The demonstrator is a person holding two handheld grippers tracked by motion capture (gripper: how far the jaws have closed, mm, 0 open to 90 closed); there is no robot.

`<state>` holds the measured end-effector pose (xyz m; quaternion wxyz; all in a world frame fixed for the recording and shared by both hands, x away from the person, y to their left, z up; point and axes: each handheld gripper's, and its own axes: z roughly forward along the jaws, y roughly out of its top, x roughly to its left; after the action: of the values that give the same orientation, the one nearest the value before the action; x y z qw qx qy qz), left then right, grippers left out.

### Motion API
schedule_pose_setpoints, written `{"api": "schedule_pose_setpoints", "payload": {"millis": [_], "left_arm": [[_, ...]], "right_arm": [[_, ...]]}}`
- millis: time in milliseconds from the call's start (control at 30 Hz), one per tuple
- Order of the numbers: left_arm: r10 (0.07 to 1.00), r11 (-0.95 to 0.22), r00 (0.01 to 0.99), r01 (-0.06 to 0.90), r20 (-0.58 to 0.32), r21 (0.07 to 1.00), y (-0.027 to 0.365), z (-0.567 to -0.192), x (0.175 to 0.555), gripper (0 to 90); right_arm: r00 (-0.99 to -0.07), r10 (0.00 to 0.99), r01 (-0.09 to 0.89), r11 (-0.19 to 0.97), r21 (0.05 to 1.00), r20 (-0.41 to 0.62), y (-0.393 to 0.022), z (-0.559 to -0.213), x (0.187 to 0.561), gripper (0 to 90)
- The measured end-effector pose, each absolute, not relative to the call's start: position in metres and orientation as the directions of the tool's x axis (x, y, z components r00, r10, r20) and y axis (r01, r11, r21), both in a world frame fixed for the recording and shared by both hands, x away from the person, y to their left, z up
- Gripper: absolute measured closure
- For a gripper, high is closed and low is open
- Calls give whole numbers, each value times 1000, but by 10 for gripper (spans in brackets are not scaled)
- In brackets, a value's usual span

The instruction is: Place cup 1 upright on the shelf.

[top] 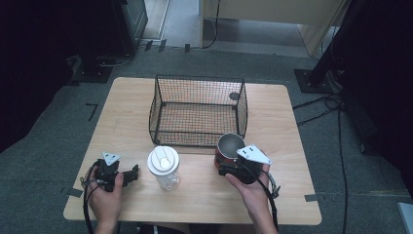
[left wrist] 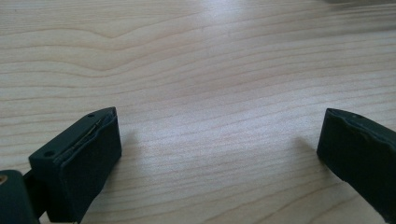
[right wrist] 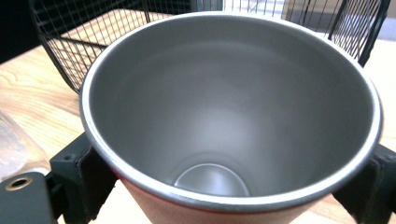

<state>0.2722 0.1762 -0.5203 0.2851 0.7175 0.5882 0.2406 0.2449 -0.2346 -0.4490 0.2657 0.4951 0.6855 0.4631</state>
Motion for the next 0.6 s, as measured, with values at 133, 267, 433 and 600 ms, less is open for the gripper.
{"api": "schedule_pose_setpoints", "payload": {"millis": [133, 267, 433, 600], "left_arm": [[981, -146, 193, 707, 10, 692, 176, -520, 272, 4], [981, -146, 192, 707, 10, 692, 176, -520, 272, 4], [981, -146, 193, 707, 10, 692, 176, -520, 272, 4], [981, -146, 192, 707, 10, 692, 176, -520, 272, 4]], "right_arm": [[-372, 924, 411, 81, 908, 86, -233, -443, 243, 77], [-378, 923, 384, 80, 920, 78, -231, -434, 241, 77], [-386, 920, 355, 85, 931, 63, -228, -426, 240, 78], [-390, 919, 330, 77, 941, 62, -226, -418, 240, 78]]}}
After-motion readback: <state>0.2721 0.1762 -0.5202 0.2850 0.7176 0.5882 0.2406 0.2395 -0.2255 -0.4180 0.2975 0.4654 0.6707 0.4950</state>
